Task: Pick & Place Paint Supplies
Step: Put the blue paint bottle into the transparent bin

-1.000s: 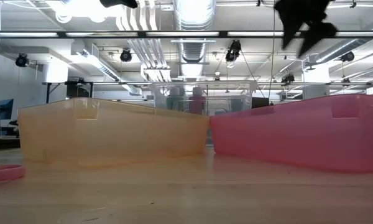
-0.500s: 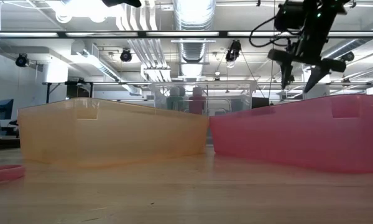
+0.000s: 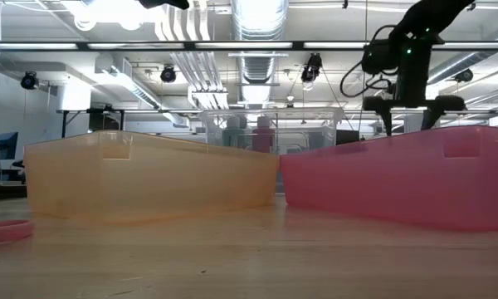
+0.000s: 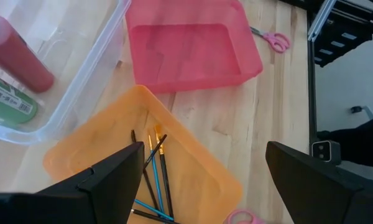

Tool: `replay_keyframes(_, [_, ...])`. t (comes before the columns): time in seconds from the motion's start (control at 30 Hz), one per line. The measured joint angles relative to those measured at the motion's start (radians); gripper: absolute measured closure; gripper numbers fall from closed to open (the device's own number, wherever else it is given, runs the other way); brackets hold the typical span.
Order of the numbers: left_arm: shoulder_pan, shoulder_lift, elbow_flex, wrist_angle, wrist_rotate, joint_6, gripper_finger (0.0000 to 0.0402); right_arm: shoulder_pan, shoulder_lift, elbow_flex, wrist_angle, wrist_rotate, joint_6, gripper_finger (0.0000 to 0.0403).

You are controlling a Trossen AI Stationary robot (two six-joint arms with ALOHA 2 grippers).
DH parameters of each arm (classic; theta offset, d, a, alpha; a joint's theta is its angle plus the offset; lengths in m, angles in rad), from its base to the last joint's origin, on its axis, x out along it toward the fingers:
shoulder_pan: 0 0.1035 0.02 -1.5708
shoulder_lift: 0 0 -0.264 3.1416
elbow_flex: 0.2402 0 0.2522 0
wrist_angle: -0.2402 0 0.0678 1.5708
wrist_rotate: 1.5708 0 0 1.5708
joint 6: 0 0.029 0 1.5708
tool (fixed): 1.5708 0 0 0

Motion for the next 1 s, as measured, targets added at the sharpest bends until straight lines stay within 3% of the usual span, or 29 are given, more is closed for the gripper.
replay_keyframes(0.13, [0.0,0.0,0.0,0.0,0.0,0.021,0.0056,-0.001,0.048,-0.028,0.055,-0.004,0.084,0.0101])
replay_keyframes(0.57, [0.0,-0.001,0.0,0.0,-0.004,0.023,0.0056,-0.005,0.287,-0.027,0.08,-0.035,0.128,0.0101])
replay_keyframes(1.0, [0.0,-0.001,0.0,0.003,-0.004,-0.005,0.0056,-0.092,0.381,-0.025,0.161,-0.091,0.043,0.0101])
